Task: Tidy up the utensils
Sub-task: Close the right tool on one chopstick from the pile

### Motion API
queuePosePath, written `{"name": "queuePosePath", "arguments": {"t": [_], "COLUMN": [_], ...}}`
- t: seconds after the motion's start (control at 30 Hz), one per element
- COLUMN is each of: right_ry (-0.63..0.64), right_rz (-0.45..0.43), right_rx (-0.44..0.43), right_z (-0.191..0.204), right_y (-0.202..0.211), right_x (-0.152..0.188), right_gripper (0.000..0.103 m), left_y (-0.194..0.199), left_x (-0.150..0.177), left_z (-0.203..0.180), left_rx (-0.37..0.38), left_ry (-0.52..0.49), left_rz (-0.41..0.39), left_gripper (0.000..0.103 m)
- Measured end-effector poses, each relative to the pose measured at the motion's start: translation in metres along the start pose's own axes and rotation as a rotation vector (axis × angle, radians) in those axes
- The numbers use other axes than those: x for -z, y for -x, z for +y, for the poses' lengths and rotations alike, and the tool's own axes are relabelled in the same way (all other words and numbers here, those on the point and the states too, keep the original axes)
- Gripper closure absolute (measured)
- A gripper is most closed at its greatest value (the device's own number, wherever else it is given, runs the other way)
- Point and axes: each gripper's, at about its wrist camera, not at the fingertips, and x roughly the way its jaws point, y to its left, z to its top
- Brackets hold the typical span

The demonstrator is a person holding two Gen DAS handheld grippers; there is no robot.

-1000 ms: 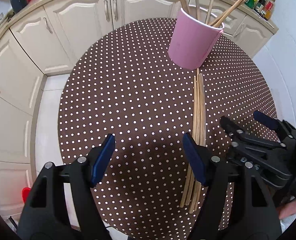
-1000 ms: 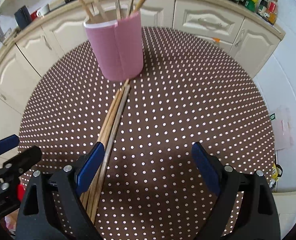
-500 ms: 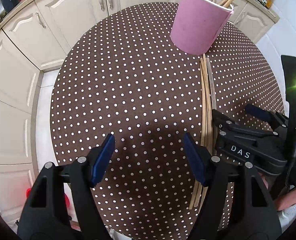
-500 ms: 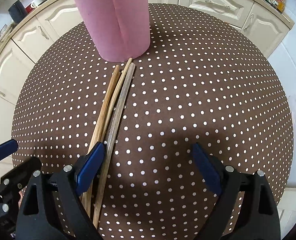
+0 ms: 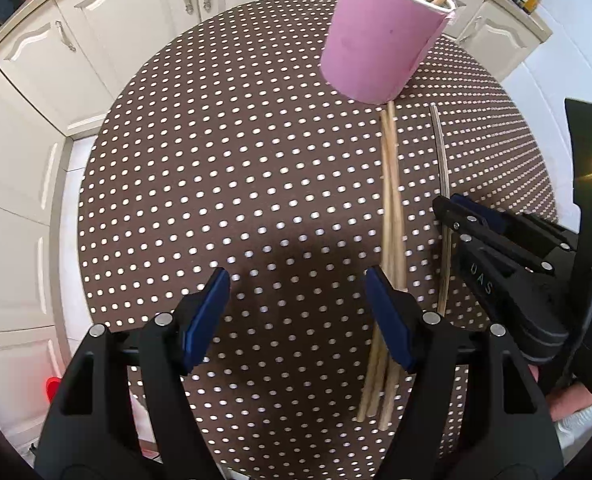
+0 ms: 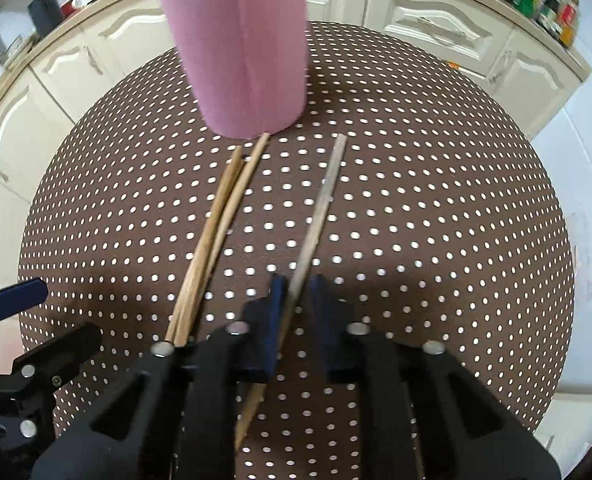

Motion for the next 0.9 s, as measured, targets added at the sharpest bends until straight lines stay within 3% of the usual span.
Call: {"name": "queuePosePath", "arguments": {"t": [0.13,0.27,0.47,0.63,0.73,0.77,0.9], "right_ry": [-0.054,-0.111,-0.164,-0.263,-0.264,-0.252,-0.27], "right_rz": [0.008,0.008,0.009,0.012,0.008,0.008,0.016], "right_rx": [-0.048,-0.093,-0.143,-0.205,-0.208,-0.199,-0.197], "right_z": [-0.011,-0.027,-0.065,-0.086,-0.084,-0.08,-0.085], "right_y": [0.001,0.003,0.015,0.022,0.031,0.032,0.031], "right_x": [-0.003,0.0,0.027,0.046,0.05,0.05,0.047], "right_gripper": [0.098,0.098,0.098,0.099,0.099,0.099,0.099], "left_y": [0.001,0.001,-0.015,-0.038,-0.061,-0.064,-0.07], "left_x": [-0.005,-0.011,-0.021,-0.038,-0.05,-0.054,-0.065], "left_z": [-0.008,-0.022,-0.042,-0.053,-0.058,-0.06,-0.064], "left_rx": [0.043,0.029,0.091,0.098,0.085,0.077,0.091], "left_ry": [-0.001,-0.034,-0.044,-0.022,0.022,0.036,0.046], "left_rz": [-0.019,-0.063,-0.028,0.02,0.099,0.097,0.1], "left_gripper": [0.034,0.034,0.037,0.053,0.062,0.063,0.083]}}
